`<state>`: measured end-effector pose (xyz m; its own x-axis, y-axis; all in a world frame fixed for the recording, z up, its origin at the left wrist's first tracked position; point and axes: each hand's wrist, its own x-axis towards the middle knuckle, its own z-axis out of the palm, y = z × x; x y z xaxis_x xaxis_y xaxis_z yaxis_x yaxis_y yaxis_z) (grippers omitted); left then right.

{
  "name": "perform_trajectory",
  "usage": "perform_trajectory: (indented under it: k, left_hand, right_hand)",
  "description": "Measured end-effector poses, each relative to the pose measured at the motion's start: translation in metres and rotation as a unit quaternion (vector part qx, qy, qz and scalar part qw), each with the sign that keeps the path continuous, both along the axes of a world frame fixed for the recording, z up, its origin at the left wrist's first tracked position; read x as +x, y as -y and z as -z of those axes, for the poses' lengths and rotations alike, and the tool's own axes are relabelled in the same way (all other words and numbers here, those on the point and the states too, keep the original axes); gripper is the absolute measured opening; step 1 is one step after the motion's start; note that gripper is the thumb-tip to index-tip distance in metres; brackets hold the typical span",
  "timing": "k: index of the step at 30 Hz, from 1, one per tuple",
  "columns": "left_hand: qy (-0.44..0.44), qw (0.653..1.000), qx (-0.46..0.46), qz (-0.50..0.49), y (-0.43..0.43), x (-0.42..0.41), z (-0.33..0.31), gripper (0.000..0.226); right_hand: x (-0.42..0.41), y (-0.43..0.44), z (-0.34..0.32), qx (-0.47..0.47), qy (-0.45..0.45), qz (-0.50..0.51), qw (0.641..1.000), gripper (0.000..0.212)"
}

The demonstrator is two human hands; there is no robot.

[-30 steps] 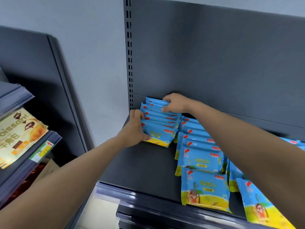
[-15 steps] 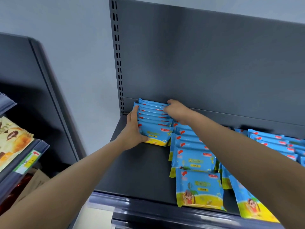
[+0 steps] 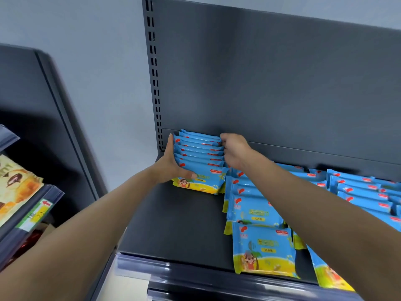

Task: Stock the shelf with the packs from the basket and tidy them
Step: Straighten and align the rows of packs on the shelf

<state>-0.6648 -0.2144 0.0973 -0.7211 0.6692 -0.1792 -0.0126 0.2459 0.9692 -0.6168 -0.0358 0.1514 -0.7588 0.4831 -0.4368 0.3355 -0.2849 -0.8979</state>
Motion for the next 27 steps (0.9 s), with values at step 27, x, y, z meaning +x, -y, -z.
perform_trajectory:
  k: [27]
  left_hand:
    - [-0.133, 0.989, 0.020, -0.060, 0.010, 0.008, 0.027, 0.111]
  right_hand:
    - [-0.002, 0.010, 0.001, -0.045, -0.033, -0.002, 0.998, 0.045]
